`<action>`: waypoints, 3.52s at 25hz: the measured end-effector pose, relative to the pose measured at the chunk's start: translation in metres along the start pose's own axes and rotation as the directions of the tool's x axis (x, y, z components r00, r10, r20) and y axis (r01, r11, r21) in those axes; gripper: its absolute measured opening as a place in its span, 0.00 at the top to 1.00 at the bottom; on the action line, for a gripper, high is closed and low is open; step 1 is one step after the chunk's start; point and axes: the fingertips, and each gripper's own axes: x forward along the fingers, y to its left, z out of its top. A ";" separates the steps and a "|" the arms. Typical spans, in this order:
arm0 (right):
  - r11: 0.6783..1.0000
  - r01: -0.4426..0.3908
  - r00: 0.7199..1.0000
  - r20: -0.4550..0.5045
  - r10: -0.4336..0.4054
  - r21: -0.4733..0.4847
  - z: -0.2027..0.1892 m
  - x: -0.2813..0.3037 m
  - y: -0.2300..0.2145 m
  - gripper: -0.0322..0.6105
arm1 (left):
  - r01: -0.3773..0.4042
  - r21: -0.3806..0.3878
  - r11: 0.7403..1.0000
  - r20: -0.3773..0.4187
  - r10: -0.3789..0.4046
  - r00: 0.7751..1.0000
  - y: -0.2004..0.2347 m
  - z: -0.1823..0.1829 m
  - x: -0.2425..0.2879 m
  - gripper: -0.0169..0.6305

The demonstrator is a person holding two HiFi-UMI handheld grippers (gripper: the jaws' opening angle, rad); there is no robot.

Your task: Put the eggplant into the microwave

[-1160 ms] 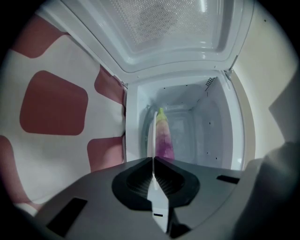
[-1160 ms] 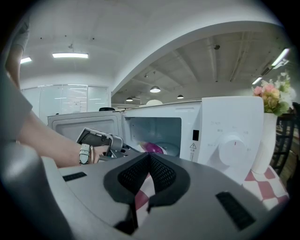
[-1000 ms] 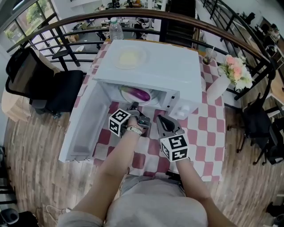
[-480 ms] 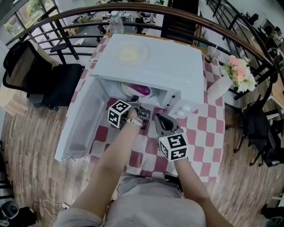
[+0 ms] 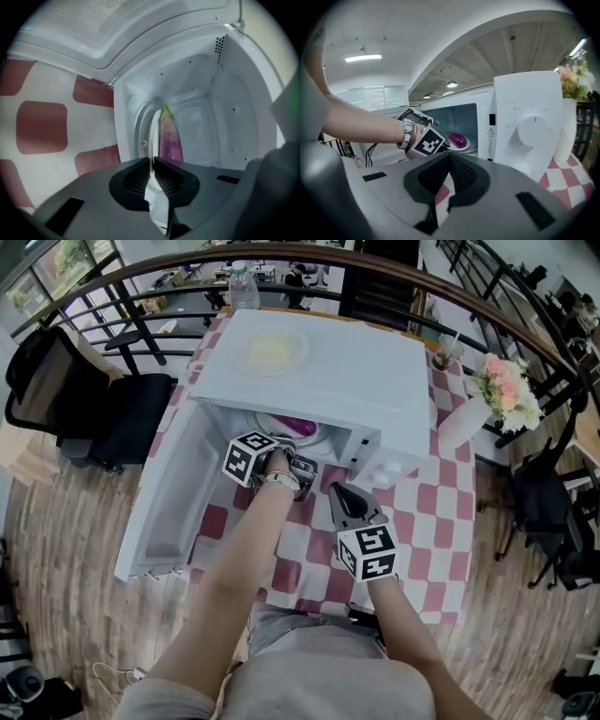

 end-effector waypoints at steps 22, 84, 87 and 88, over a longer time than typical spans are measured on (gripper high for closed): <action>1.000 0.001 1.000 0.031 -0.002 0.021 0.010 -0.006 0.008 0.91 | 0.107 -0.026 0.994 -0.054 -0.109 0.993 -0.024 0.003 -0.028 0.65; 0.999 -0.007 0.956 0.294 0.021 -0.049 0.062 -0.079 0.053 0.91 | 0.288 0.955 0.072 -0.188 -0.601 0.777 -0.085 -0.108 -0.224 0.97; 0.998 -0.008 0.952 0.304 0.028 -0.066 0.062 -0.079 0.057 0.91 | 0.288 0.956 0.058 -0.196 -0.605 0.772 -0.086 -0.109 -0.226 0.97; 0.998 -0.009 0.951 0.307 0.030 -0.069 0.063 -0.080 0.057 0.91 | 0.285 0.957 0.051 -0.197 -0.605 0.771 -0.086 -0.110 -0.227 0.97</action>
